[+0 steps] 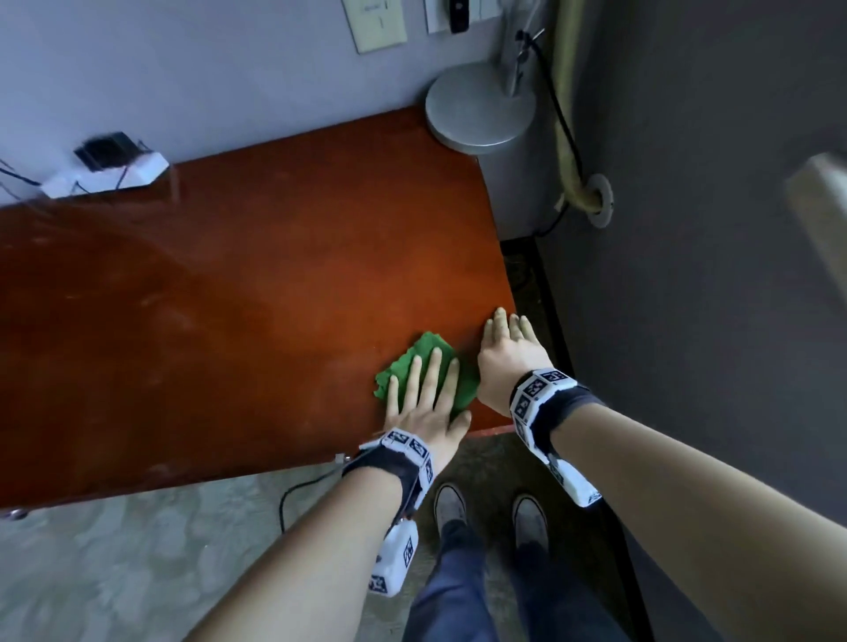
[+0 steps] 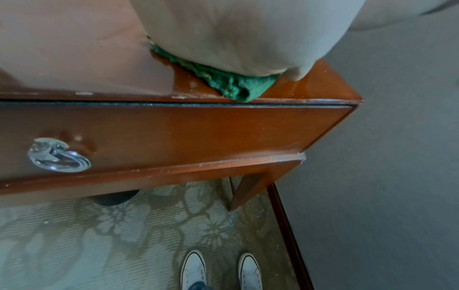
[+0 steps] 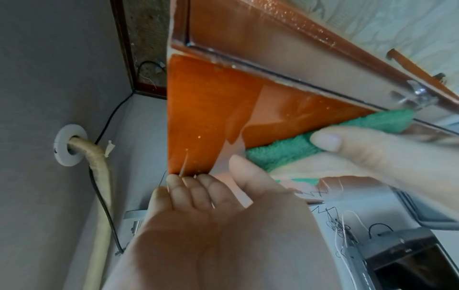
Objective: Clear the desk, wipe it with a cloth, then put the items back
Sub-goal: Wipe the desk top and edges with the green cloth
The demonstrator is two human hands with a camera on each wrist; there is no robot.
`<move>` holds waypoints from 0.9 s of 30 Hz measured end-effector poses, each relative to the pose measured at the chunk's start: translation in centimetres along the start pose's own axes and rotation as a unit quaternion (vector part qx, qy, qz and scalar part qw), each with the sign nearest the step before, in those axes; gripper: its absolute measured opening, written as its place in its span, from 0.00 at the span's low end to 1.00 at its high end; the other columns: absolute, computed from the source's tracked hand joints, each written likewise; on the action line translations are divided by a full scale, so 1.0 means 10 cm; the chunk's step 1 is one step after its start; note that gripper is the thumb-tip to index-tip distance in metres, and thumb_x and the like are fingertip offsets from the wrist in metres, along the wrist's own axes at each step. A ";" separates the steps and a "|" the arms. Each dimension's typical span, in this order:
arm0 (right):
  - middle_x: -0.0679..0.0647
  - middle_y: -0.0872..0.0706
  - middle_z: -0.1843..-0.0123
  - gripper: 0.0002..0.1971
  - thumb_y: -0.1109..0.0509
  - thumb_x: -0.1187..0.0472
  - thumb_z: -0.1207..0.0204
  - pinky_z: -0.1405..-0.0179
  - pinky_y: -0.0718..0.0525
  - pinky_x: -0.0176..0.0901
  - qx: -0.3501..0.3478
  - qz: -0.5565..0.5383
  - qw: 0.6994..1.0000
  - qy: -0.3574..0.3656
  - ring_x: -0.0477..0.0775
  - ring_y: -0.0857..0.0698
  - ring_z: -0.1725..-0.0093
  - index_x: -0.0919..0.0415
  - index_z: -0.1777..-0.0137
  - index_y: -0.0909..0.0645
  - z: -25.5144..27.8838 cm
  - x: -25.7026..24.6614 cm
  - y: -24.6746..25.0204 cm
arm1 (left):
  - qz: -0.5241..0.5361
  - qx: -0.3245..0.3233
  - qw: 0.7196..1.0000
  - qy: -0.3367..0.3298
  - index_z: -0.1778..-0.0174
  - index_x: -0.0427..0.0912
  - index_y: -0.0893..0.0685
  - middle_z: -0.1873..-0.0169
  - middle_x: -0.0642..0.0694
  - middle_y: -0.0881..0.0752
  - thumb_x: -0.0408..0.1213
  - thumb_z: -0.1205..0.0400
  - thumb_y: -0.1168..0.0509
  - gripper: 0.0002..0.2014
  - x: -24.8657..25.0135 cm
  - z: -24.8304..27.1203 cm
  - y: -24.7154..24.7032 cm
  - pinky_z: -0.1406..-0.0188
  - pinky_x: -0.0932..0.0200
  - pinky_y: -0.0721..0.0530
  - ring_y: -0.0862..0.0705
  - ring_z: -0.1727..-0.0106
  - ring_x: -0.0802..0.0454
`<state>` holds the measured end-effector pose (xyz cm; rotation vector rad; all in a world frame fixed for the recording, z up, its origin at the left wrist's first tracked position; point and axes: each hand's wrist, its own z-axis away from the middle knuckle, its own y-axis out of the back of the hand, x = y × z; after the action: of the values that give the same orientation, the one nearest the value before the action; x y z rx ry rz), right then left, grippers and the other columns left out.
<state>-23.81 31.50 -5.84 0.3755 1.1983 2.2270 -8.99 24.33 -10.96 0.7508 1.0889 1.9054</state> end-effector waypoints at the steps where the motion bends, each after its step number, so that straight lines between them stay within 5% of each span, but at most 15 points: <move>1: 0.75 0.55 0.15 0.40 0.44 0.52 0.19 0.15 0.53 0.61 0.005 -0.007 1.000 0.001 0.71 0.50 0.15 0.76 0.16 0.56 -0.01 0.01 0.00 | 0.000 0.013 1.000 0.006 0.14 0.58 0.61 0.16 0.55 0.68 0.63 0.20 0.64 0.37 -0.01 0.03 -0.04 0.18 0.41 0.66 0.65 0.14 0.52; 2: 0.75 0.54 0.15 0.41 0.43 0.52 0.19 0.15 0.52 0.61 0.008 -0.014 1.000 0.003 0.71 0.49 0.15 0.76 0.16 0.55 -0.01 0.03 0.01 | -0.001 0.025 1.000 0.008 0.13 0.57 0.58 0.15 0.55 0.67 0.63 0.19 0.62 0.37 -0.01 0.02 -0.06 0.19 0.41 0.65 0.65 0.14 0.53; 5: 0.73 0.52 0.14 0.40 0.41 0.53 0.19 0.16 0.43 0.59 0.001 -0.033 0.999 0.005 0.70 0.46 0.15 0.75 0.15 0.52 0.00 0.05 0.07 | -0.001 -0.005 1.000 0.009 0.16 0.61 0.70 0.22 0.59 0.81 0.64 0.23 0.71 0.37 -0.01 -0.10 0.01 0.22 0.44 0.75 0.76 0.18 0.56; 9: 0.67 0.50 0.13 0.38 0.40 0.57 0.21 0.25 0.29 0.58 0.002 -0.063 0.998 -0.013 0.67 0.45 0.15 0.72 0.15 0.48 -0.01 0.06 0.14 | 0.009 0.023 0.999 0.024 0.16 0.62 0.69 0.16 0.59 0.71 0.63 0.15 0.62 0.34 -0.07 -0.47 0.24 0.17 0.44 0.69 0.69 0.15 0.54; 15: 0.65 0.58 0.12 0.42 0.40 0.57 0.22 0.21 0.30 0.56 -0.004 -0.059 0.998 -0.016 0.64 0.52 0.13 0.69 0.14 0.57 -0.02 0.04 0.00 | 0.055 0.012 0.998 0.020 0.15 0.63 0.64 0.15 0.60 0.68 0.56 0.11 0.59 0.29 -0.41 -1.03 0.72 0.16 0.43 0.65 0.67 0.14 0.56; 20: 0.65 0.59 0.12 0.42 0.40 0.58 0.22 0.20 0.31 0.56 -0.014 -0.064 0.998 -0.012 0.64 0.53 0.13 0.69 0.14 0.58 0.01 0.06 0.07 | 0.068 0.028 0.996 0.045 0.15 0.62 0.67 0.16 0.59 0.71 0.60 0.13 0.61 0.32 -0.44 -0.37 0.36 0.16 0.42 0.64 0.69 0.15 0.54; 24: 0.66 0.59 0.12 0.43 0.39 0.58 0.22 0.22 0.30 0.56 -0.016 -0.068 0.998 -0.012 0.66 0.54 0.13 0.71 0.14 0.59 0.02 0.04 0.05 | 0.056 -0.027 0.996 0.065 0.18 0.58 0.76 0.20 0.57 0.80 0.67 0.24 0.77 0.38 -0.22 0.23 0.08 0.17 0.39 0.67 0.75 0.17 0.52; 27: 0.67 0.56 0.13 0.41 0.39 0.58 0.21 0.22 0.30 0.56 -0.010 -0.063 0.998 -0.015 0.66 0.52 0.13 0.72 0.14 0.56 0.04 0.02 0.08 | 0.103 -0.032 0.988 0.107 0.21 0.57 0.79 0.22 0.55 0.82 0.68 0.30 0.79 0.40 0.03 0.28 0.02 0.19 0.39 0.72 0.78 0.18 0.50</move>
<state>-24.08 31.49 -4.96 0.3153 1.1508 2.1169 -7.02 25.68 -9.49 0.6562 1.1082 2.2269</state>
